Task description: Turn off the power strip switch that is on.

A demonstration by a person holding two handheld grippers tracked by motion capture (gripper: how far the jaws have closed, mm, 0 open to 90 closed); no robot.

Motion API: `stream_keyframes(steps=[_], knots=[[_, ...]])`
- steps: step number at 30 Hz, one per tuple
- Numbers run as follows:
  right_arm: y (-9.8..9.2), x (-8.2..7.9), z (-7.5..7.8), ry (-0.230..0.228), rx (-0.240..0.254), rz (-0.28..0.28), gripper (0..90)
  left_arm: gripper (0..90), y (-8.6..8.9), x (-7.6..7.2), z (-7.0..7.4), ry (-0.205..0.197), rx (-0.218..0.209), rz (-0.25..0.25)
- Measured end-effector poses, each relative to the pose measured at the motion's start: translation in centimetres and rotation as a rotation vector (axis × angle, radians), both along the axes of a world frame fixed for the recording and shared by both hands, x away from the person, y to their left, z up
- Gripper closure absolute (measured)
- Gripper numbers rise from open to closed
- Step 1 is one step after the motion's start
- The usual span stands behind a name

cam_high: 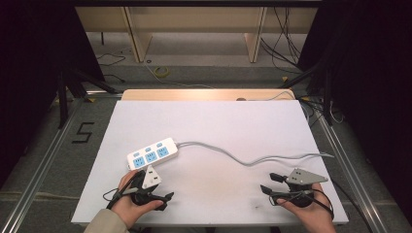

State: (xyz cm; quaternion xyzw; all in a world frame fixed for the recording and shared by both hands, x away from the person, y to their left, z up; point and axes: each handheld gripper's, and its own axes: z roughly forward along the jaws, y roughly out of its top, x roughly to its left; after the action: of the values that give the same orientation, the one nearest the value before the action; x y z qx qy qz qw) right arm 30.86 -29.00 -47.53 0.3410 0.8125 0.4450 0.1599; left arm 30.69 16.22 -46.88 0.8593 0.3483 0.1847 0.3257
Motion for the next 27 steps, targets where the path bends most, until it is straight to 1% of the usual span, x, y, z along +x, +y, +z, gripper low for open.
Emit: stream_keyframes(steps=[3, 5, 6, 9, 12, 14, 16, 18, 19, 21, 27], knots=[[0.0, 0.0, 0.0, 0.001, 0.0, 0.002, 41.8, 18.2, 0.1, 0.1, 0.1, -0.004, -0.002, 0.005], [0.0, 0.0, 0.0, 0.0, 0.002, 0.001, 41.8, 20.6, 0.1, 0.1, 0.3, -0.008, -0.009, 0.008], [0.0, 0.0, 0.0, 0.0, 0.002, 0.0, 41.9, 21.3, 0.1, 0.1, 0.3, -0.007, -0.005, 0.009], [0.1, 0.0, 0.0, 0.0, 0.0, 0.004, 41.8, 28.7, 0.2, 0.1, 0.6, -0.016, 0.003, 0.017], [0.1, 0.0, 0.0, 0.001, 0.001, 0.003, 41.9, 47.1, 0.5, 0.3, 0.9, -0.037, 0.01, 0.044], [0.1, 0.0, 0.0, 0.002, 0.0, 0.003, 41.8, 62.0, 0.8, 0.5, 1.1, -0.038, 0.017, 0.05], [0.1, 0.0, 0.0, 0.002, 0.001, 0.001, 41.8, 74.7, 1.0, 0.6, 1.2, -0.035, 0.022, 0.049], [0.1, 0.0, 0.0, 0.001, 0.0, 0.002, 41.8, 84.2, 1.1, 0.5, 1.3, -0.028, 0.03, 0.051], [0.0, 0.0, 0.0, 0.001, 0.0, 0.002, 41.8, 88.1, 1.1, 0.5, 1.3, -0.024, 0.026, 0.053], [0.0, 0.0, 0.0, 0.001, 0.0, 0.002, 41.8, 89.6, 1.2, 0.5, 1.5, -0.01, 0.025, 0.049], [0.1, 0.0, 0.0, 0.0, 0.001, 0.001, 41.9, 89.7, 1.1, 0.6, 1.6, 0.004, 0.016, 0.047]])
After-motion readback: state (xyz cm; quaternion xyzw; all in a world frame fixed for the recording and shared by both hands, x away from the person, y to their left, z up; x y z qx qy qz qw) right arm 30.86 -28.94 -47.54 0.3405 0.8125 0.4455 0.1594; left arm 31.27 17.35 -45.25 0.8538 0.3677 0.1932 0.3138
